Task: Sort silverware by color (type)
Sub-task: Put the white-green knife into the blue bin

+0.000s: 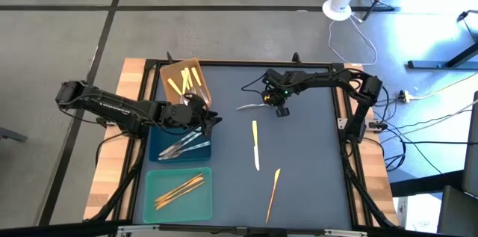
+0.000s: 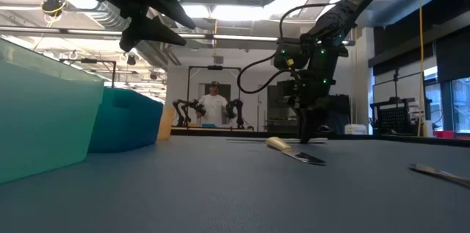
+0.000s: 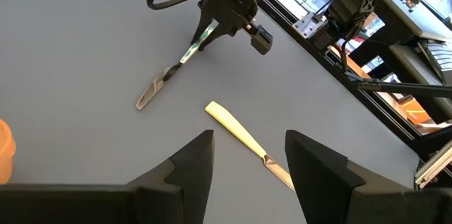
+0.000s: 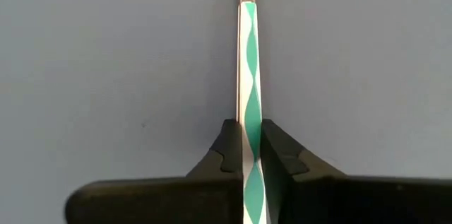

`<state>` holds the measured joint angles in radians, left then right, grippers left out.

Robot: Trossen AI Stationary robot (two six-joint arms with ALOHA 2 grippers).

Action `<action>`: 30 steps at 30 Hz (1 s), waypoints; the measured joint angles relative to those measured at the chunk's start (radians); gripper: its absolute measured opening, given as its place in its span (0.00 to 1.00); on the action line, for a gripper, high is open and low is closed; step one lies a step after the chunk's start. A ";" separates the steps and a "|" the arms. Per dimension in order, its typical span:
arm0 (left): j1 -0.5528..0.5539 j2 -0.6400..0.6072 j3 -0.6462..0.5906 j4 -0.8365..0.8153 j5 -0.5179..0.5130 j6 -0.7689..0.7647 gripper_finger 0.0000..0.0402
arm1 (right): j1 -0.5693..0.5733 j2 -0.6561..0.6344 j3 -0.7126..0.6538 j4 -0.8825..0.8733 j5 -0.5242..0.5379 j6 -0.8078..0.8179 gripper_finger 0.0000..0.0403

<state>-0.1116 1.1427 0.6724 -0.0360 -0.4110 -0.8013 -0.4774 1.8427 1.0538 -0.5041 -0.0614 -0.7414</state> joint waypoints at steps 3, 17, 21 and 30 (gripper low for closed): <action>0.000 0.000 0.000 0.000 -0.008 0.000 0.42 | 0.000 -0.008 0.000 -0.003 0.006 0.000 0.02; 0.000 0.000 0.000 0.000 -0.050 0.000 0.42 | 0.000 -0.089 -0.004 -0.021 0.088 0.002 0.02; 0.000 0.000 0.000 0.000 -0.051 0.000 0.42 | 0.024 -0.091 -0.003 -0.021 0.106 0.001 0.02; 0.000 0.000 0.000 0.000 -0.052 0.000 0.42 | 0.189 -0.092 -0.002 -0.019 0.325 -0.092 0.02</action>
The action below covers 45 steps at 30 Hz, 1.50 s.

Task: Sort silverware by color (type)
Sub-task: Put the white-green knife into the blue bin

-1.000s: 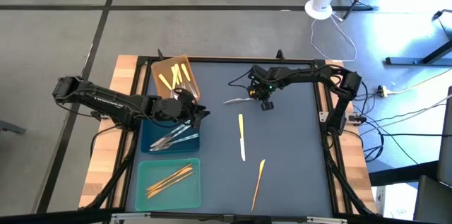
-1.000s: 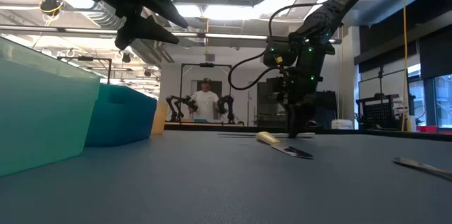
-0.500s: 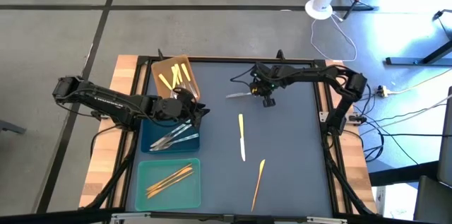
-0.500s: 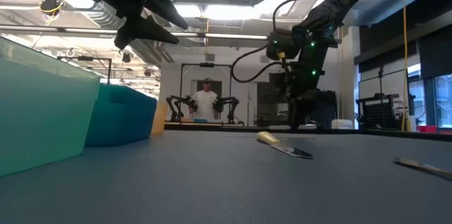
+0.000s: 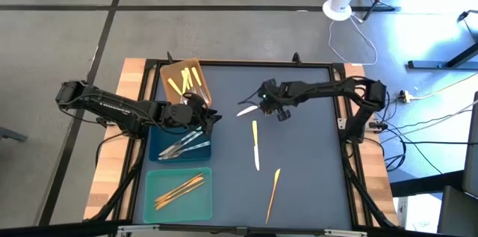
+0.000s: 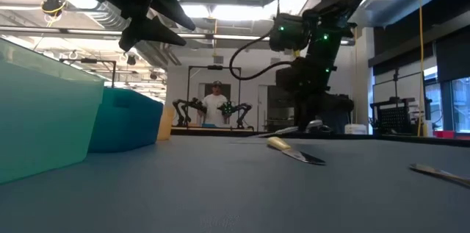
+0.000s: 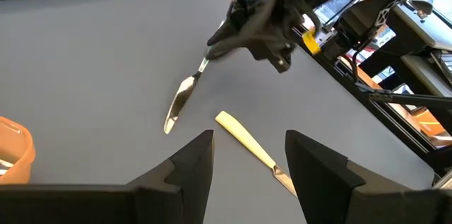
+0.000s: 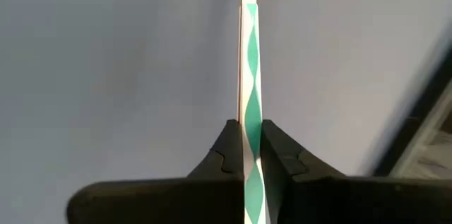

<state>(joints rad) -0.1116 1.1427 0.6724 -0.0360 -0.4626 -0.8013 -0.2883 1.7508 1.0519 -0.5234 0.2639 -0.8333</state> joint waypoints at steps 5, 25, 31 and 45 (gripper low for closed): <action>0.000 0.000 0.000 0.000 0.000 0.000 0.42 | 0.076 -0.002 0.001 0.013 0.158 -0.044 0.03; -0.003 -0.035 -0.001 0.007 0.049 0.053 0.42 | 0.183 -0.004 0.258 -0.108 0.186 -0.053 0.03; -0.035 -0.131 -0.001 0.003 0.066 0.114 0.42 | 0.228 -0.004 0.337 -0.111 0.094 -0.045 0.03; -0.174 -0.317 -0.001 0.058 0.074 0.495 0.42 | 0.333 -0.001 0.403 0.049 -0.160 0.155 0.04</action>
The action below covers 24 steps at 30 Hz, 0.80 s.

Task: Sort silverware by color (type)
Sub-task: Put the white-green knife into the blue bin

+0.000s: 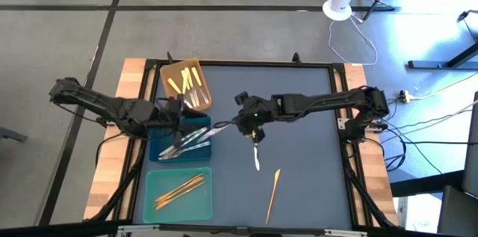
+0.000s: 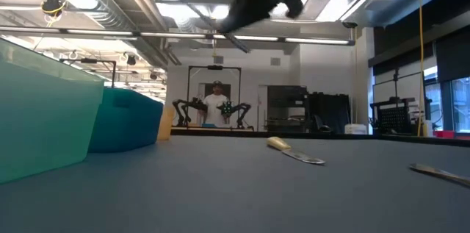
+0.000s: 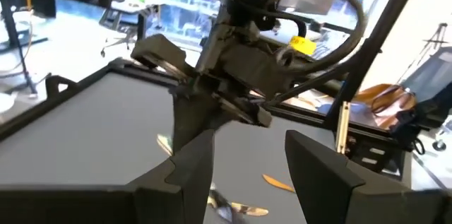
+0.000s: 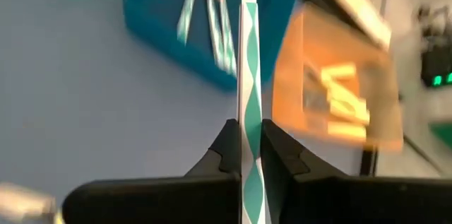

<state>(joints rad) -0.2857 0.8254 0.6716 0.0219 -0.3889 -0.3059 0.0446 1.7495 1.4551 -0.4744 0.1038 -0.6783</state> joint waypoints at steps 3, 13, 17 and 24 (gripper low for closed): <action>-0.011 -0.025 0.000 0.000 0.000 0.027 0.42 | 0.017 0.016 0.000 0.109 -0.052 0.019 0.04; -0.012 -0.066 0.000 0.028 0.015 0.029 0.42 | 0.020 0.154 0.000 0.433 -0.177 0.028 0.04; -0.012 -0.070 0.000 0.058 0.017 0.029 0.42 | 0.020 0.216 0.001 0.534 -0.204 0.028 0.04; -0.012 -0.069 0.000 0.058 0.017 0.029 0.42 | 0.020 0.303 0.002 0.735 -0.213 0.026 0.04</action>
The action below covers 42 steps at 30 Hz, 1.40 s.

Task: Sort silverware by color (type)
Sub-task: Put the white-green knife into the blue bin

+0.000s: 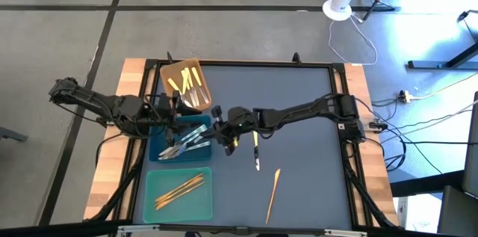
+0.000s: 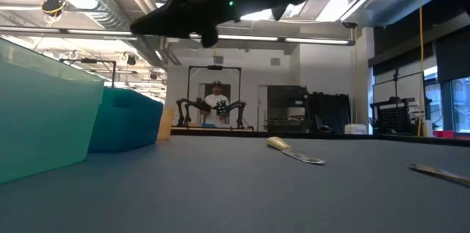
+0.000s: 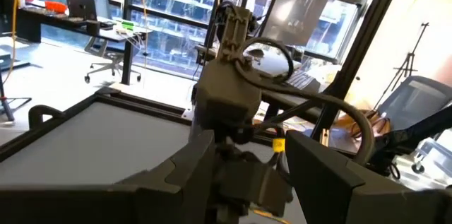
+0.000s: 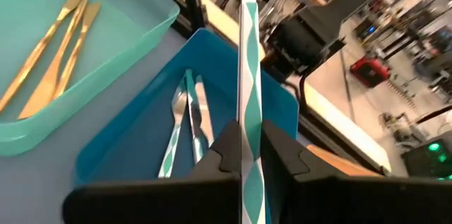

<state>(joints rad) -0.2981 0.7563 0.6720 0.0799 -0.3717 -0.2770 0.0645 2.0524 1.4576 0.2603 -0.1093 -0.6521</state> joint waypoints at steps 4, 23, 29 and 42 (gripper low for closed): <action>0.000 0.000 0.000 0.000 0.000 -0.001 0.42 | -0.011 0.047 0.000 0.091 -0.035 -0.004 0.04; 0.000 0.000 0.000 0.000 0.000 -0.002 0.42 | -0.048 0.147 0.000 0.142 -0.040 -0.010 0.04; 0.000 0.000 0.000 0.000 -0.001 -0.003 0.42 | -0.048 0.147 0.000 0.143 -0.039 -0.010 0.04; 0.000 0.000 0.000 0.000 -0.001 -0.003 0.42 | -0.048 0.147 0.000 0.143 0.028 -0.010 0.04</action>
<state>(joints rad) -0.2977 0.7567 0.6720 0.0799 -0.3725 -0.2802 0.0170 2.1994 1.4578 0.4034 -0.0809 -0.6625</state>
